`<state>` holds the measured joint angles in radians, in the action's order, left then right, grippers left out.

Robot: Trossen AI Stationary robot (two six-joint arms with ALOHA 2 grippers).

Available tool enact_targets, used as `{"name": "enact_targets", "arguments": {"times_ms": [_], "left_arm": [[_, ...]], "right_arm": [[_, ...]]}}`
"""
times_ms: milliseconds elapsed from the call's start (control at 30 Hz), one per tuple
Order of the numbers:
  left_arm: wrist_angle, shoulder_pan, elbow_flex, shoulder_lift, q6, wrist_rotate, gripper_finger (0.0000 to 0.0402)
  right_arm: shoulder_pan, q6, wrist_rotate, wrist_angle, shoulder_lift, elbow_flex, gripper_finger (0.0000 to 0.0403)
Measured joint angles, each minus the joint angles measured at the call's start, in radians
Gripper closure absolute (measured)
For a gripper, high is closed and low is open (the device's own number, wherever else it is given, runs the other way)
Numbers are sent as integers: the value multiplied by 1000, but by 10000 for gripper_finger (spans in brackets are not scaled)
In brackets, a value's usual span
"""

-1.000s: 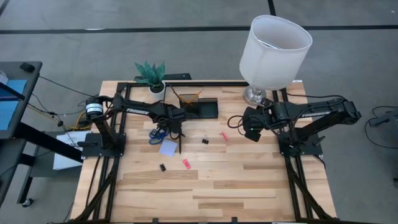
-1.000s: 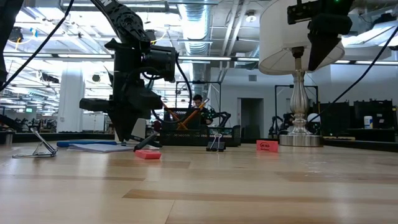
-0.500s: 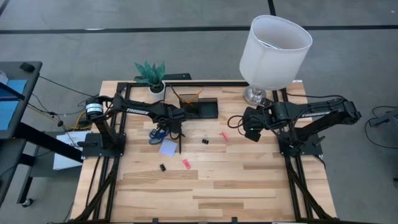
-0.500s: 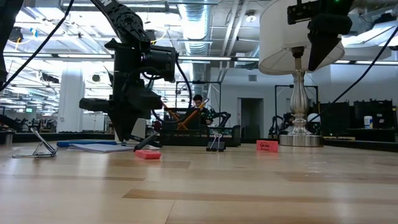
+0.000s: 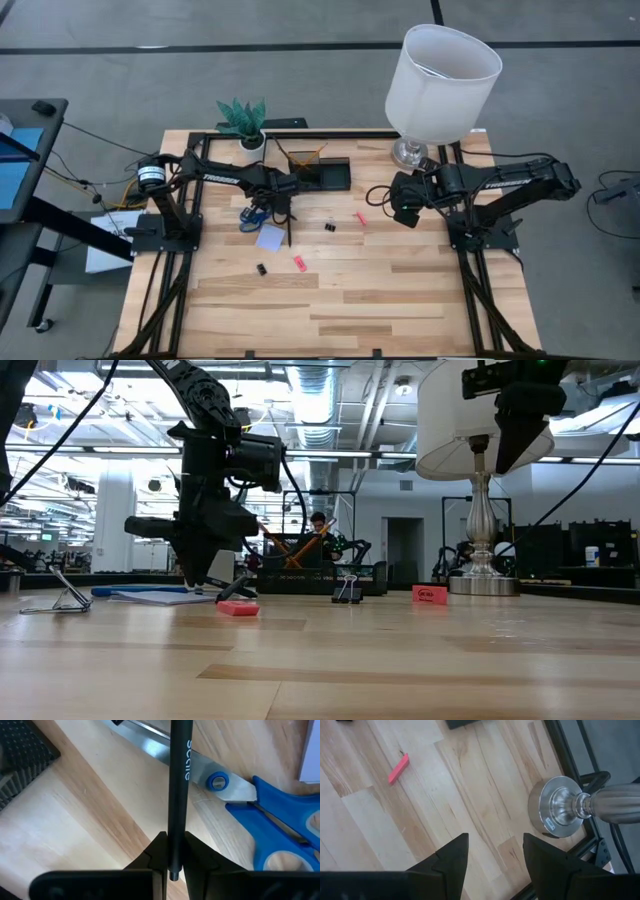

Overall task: Pick and place office supplies into organizer
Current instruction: Put the top black ball pen into the desk organizer

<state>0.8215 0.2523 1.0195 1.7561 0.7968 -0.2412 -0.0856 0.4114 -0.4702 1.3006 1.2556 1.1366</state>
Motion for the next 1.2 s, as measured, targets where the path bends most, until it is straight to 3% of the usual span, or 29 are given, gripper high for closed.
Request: {"name": "enact_targets", "arguments": {"times_ms": [900, 1200], "left_arm": [[59, 31, 1, -1, -10, -64, 380], [69, 31, 1, -1, -16, -164, 380]], "right_arm": [[0, 0, 2, 0, 0, 0, 222], [0, 0, 2, 0, 0, 0, 225]]}}
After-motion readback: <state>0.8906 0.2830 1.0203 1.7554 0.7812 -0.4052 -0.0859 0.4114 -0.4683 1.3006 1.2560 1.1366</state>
